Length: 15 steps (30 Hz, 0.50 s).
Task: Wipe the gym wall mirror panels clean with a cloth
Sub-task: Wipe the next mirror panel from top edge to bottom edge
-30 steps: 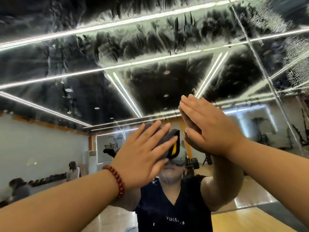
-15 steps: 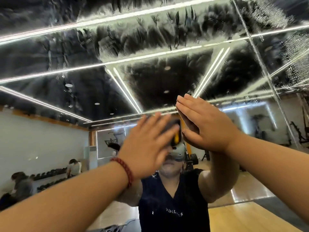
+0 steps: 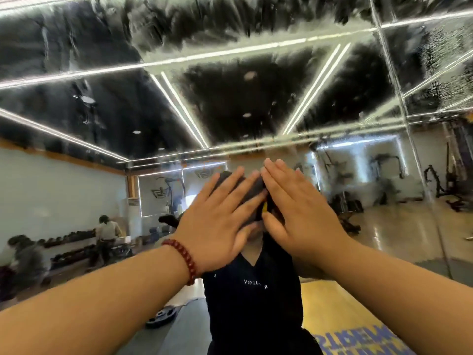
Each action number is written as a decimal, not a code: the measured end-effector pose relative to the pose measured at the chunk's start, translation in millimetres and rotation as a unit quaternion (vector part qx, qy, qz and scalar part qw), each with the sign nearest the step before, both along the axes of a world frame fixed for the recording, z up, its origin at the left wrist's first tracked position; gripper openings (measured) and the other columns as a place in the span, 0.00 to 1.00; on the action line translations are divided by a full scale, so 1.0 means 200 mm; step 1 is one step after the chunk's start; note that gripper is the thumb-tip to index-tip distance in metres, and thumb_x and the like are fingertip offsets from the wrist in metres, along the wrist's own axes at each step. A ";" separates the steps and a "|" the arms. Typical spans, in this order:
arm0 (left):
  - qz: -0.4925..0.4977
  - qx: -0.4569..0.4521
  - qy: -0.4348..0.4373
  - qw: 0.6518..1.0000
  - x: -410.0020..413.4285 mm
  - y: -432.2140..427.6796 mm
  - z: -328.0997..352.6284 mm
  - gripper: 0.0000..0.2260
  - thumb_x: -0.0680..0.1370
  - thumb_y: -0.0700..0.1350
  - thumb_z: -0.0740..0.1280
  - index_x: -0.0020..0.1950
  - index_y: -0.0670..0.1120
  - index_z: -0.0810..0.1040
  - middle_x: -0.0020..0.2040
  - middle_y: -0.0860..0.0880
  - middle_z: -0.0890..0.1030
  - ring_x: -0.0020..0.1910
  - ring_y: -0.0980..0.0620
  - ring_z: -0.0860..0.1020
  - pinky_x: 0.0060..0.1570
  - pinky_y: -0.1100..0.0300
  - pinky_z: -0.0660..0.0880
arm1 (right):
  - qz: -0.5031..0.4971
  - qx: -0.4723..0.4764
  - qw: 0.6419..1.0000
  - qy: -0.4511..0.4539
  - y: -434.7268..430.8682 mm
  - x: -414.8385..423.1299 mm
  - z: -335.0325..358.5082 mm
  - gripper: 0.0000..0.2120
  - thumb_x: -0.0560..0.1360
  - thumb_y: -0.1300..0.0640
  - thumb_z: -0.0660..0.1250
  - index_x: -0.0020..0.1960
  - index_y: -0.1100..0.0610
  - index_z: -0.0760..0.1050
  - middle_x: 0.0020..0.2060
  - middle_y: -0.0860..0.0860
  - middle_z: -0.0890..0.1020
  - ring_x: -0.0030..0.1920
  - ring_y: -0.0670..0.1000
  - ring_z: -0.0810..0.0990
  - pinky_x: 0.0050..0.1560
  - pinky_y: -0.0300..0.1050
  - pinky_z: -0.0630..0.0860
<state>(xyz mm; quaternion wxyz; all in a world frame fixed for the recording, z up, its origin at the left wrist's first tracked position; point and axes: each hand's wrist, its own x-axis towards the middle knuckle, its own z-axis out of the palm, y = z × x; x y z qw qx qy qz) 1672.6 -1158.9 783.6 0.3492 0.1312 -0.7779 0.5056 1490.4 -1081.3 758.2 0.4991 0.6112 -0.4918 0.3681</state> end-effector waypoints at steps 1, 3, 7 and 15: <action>0.002 0.000 -0.023 1.000 0.02 -0.01 -0.04 0.26 0.80 0.56 0.54 0.78 0.50 0.62 0.79 0.46 0.61 0.78 0.43 0.59 0.75 0.43 0.54 | 0.008 0.008 1.000 0.004 0.00 -0.01 -0.01 0.34 0.76 0.47 0.56 0.79 0.61 0.58 0.79 0.55 0.57 0.78 0.50 0.51 0.77 0.43 0.41; -0.003 0.007 -0.003 1.000 0.05 -0.04 0.04 0.26 0.80 0.56 0.54 0.77 0.49 0.63 0.78 0.45 0.62 0.77 0.43 0.60 0.74 0.42 0.56 | 0.024 0.010 0.999 0.018 0.00 -0.04 -0.02 0.35 0.76 0.48 0.57 0.79 0.61 0.57 0.79 0.54 0.56 0.79 0.50 0.50 0.78 0.43 0.41; 0.006 0.092 0.180 0.979 0.12 -0.05 0.34 0.28 0.80 0.58 0.48 0.79 0.49 0.61 0.80 0.44 0.58 0.78 0.42 0.54 0.75 0.40 0.50 | 0.040 -0.020 0.999 0.024 -0.01 -0.05 -0.04 0.34 0.76 0.50 0.58 0.78 0.64 0.57 0.78 0.56 0.56 0.79 0.52 0.51 0.78 0.46 0.43; -0.003 -0.016 -0.015 1.000 0.03 -0.04 -0.04 0.26 0.81 0.55 0.54 0.77 0.49 0.63 0.78 0.44 0.62 0.77 0.43 0.60 0.74 0.43 0.54 | 0.058 -0.072 0.996 0.017 -0.04 -0.06 -0.08 0.31 0.77 0.51 0.59 0.75 0.66 0.64 0.76 0.58 0.63 0.78 0.54 0.56 0.78 0.49 0.49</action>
